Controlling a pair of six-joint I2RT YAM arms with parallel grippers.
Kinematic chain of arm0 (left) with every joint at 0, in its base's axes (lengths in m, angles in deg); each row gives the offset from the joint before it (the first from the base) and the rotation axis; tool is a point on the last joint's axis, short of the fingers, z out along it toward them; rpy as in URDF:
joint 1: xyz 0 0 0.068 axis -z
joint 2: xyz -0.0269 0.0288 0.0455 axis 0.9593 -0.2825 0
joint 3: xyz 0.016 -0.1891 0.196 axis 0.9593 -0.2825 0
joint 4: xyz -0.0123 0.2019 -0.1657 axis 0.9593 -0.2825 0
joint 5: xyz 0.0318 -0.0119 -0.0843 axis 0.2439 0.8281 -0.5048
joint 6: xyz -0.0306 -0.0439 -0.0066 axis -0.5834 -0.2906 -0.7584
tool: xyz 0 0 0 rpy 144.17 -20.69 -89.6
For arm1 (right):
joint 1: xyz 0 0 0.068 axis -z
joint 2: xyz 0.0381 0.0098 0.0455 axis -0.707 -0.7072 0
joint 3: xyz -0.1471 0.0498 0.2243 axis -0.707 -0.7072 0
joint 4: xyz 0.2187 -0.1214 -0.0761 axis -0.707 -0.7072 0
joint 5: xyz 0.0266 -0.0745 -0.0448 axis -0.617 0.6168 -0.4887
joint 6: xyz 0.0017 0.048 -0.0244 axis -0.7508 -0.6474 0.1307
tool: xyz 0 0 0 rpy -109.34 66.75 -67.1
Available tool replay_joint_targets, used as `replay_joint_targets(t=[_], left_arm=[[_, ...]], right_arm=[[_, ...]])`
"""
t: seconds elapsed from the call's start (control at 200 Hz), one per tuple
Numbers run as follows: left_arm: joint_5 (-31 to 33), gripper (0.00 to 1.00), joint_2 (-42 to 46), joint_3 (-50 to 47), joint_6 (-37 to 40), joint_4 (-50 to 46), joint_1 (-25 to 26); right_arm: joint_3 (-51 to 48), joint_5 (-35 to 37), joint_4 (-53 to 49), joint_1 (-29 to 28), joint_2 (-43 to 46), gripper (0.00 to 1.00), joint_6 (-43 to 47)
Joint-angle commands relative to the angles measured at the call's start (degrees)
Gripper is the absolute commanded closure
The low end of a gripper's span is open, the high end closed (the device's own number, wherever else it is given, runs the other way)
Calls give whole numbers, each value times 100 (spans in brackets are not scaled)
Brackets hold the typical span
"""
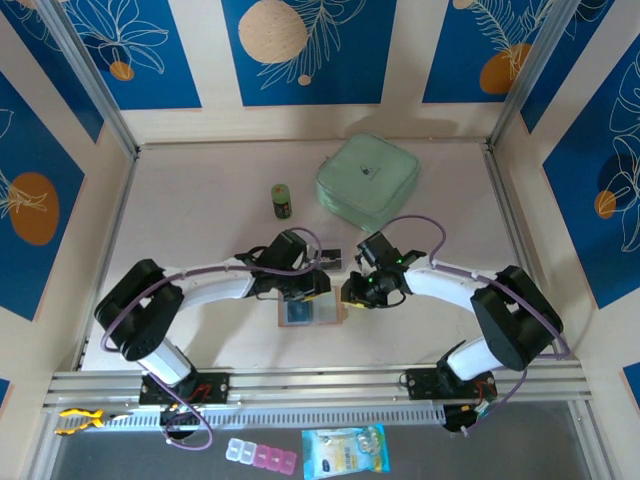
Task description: Take the credit cards out of the card holder
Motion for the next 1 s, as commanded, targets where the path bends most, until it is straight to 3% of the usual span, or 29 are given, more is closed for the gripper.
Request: replay_joint_targets(t=[0.0, 0.22, 0.49, 0.995], left_arm=[[173, 62, 292, -174, 174, -251, -104], [380, 62, 876, -525, 323, -526, -344], [594, 63, 1448, -892, 577, -973, -654], [646, 62, 1784, -1340, 1098, -1376, -1164]], right_arm=[[-91, -221, 193, 10, -106, 75, -36], [-21, -278, 305, -55, -232, 85, -64], [134, -263, 268, -203, -442, 86, -85], [513, 368, -832, -229, 89, 74, 97]])
